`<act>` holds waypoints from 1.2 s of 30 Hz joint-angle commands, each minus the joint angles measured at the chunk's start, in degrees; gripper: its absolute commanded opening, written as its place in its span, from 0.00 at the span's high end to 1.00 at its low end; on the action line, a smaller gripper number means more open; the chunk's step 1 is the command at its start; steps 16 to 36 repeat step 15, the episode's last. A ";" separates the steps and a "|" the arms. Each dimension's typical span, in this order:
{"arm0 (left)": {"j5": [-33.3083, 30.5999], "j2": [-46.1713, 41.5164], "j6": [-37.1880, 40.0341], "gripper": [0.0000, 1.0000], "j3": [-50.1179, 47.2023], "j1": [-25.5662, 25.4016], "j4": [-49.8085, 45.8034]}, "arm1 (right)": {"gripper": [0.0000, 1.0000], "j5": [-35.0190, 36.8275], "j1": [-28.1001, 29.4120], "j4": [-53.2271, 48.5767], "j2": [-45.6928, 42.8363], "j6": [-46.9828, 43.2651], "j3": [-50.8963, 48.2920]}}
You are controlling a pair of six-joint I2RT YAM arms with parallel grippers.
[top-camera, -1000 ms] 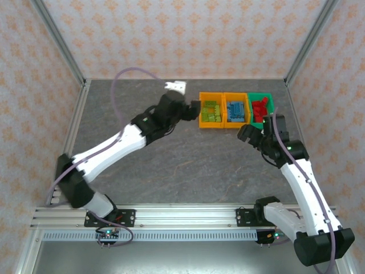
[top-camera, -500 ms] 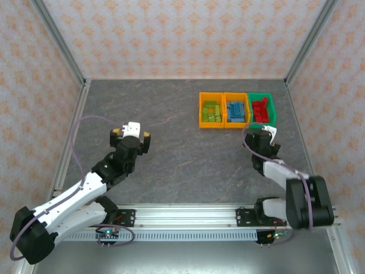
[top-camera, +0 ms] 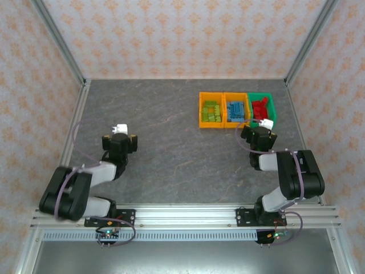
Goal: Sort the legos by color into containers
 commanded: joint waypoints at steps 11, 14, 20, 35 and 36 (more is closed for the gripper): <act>9.87 5.56 -2.24 0.00 4.53 5.92 8.38 | 0.01 -1.63 -0.33 0.76 -0.33 -1.07 1.82; 9.87 5.53 -2.26 0.00 4.56 5.92 8.32 | 0.01 -1.64 -0.33 1.97 -0.81 -1.15 0.94; 9.88 5.62 -2.25 0.00 4.54 5.92 8.43 | 0.01 -1.64 -0.33 1.95 -0.85 -1.10 0.97; 9.88 5.62 -2.25 0.00 4.54 5.92 8.43 | 0.01 -1.64 -0.33 1.95 -0.85 -1.10 0.97; 9.88 5.62 -2.25 0.00 4.54 5.92 8.43 | 0.01 -1.64 -0.33 1.95 -0.85 -1.10 0.97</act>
